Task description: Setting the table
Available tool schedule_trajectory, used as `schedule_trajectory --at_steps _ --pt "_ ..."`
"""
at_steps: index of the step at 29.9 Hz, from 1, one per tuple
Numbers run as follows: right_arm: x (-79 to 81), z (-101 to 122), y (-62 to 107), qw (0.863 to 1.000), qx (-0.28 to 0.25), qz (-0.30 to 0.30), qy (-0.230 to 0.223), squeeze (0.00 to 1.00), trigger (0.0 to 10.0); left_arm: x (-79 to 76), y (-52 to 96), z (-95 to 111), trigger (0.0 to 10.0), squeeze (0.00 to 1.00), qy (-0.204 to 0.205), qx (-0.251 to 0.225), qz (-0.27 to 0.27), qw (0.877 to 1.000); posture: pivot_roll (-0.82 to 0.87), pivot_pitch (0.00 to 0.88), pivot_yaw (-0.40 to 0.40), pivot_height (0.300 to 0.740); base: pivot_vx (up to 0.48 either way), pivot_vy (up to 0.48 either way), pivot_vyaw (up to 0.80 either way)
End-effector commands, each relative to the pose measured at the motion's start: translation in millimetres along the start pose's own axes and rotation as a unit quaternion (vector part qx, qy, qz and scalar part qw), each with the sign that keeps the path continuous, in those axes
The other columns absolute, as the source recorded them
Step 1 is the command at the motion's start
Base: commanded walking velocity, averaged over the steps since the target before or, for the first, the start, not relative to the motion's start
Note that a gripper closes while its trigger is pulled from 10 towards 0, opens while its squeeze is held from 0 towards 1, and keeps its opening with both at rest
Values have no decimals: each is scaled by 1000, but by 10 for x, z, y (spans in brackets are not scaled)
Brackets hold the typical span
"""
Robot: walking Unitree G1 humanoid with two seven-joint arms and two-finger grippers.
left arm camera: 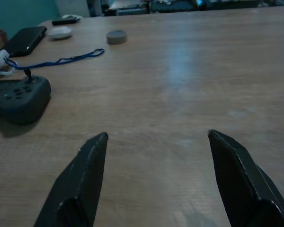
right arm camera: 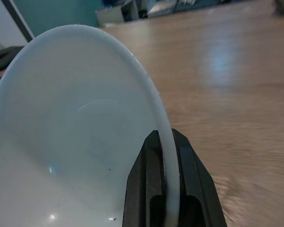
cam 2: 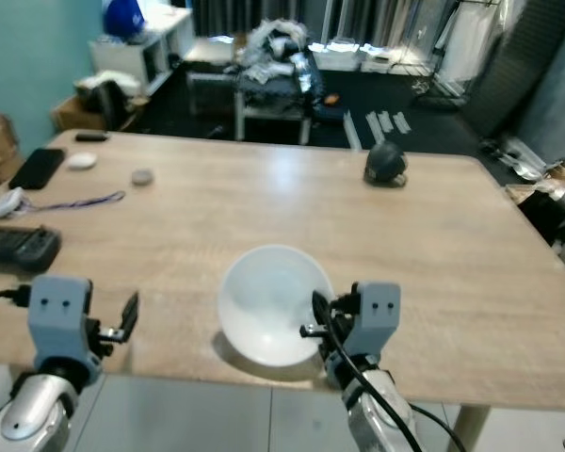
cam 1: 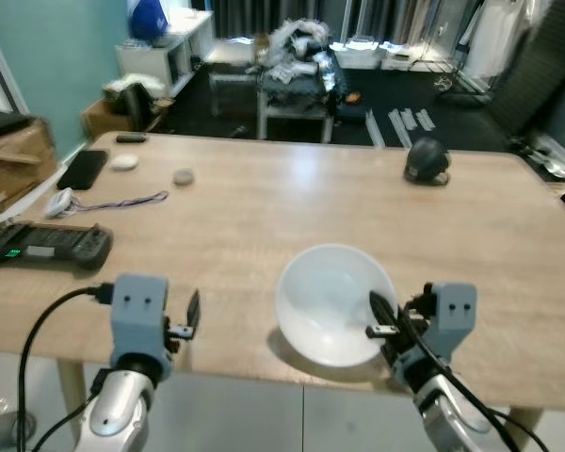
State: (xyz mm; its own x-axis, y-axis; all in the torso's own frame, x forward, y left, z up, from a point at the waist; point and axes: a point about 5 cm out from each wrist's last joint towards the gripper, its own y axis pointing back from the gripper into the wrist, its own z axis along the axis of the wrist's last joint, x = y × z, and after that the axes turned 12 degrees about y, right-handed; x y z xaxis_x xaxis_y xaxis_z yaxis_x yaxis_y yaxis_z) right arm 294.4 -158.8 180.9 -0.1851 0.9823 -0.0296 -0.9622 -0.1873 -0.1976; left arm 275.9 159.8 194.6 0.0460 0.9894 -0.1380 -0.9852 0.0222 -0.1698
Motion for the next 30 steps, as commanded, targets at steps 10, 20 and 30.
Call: schedule_trajectory --at_steps 10,20,30 --pt "-34 -13 20 1000 2 -13 -9 0 10000 -12 1 -39 10000 0 -4 11 -1 1000 58 173 38 740 0 0 -80" --pt "-97 -26 4 999 8 -34 -21 0 10000 -14 -2 -51 10000 0 -7 14 -2 1000 59 170 39 740 0 0 -800" --pt "-169 -37 -5 997 14 -62 -31 0 10000 -28 2 -72 10000 0 -11 19 -10 1000 58 164 40 740 0 0 -800"
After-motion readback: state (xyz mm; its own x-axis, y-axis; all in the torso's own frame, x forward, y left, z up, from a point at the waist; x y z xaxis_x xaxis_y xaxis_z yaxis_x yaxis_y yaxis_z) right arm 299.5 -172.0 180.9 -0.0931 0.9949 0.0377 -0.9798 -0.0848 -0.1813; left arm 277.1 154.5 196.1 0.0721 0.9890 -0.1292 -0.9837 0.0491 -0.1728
